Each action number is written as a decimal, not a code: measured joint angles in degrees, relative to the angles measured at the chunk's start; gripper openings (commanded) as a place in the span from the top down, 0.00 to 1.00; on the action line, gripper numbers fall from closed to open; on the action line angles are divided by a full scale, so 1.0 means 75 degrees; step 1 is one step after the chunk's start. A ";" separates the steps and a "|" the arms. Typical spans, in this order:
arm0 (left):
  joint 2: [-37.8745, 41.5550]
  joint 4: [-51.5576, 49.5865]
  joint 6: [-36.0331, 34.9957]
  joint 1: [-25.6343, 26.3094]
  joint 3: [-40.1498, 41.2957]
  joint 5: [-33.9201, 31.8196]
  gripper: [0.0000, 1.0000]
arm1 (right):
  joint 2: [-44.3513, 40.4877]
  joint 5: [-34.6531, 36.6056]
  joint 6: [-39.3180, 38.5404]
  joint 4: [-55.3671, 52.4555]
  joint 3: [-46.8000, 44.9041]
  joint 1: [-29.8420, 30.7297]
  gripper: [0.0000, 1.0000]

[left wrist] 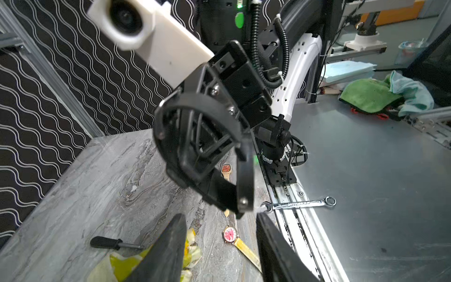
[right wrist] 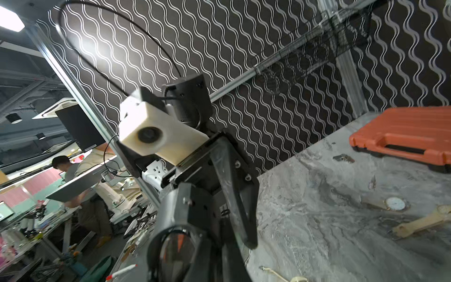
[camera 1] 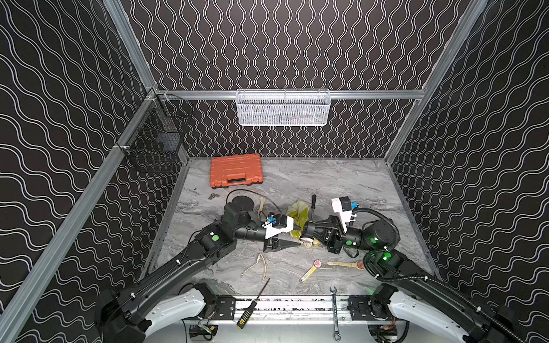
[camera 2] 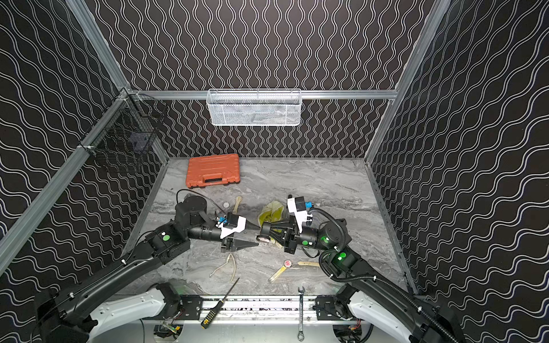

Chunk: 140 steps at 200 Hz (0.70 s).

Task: Wipe the watch dial
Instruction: Pick up the watch at the center of the board.

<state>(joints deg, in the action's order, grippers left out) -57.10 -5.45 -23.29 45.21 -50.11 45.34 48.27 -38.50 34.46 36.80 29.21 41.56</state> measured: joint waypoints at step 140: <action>0.0495 0.1580 -0.1390 0.0609 0.0903 -0.1827 0.59 | 0.1262 -0.0187 0.1789 0.2323 -0.0347 -0.0102 1.00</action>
<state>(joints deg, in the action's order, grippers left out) -53.39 6.39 -33.71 49.78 -43.33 31.64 57.74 -39.90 47.88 54.22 26.61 40.80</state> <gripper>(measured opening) 0.416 0.067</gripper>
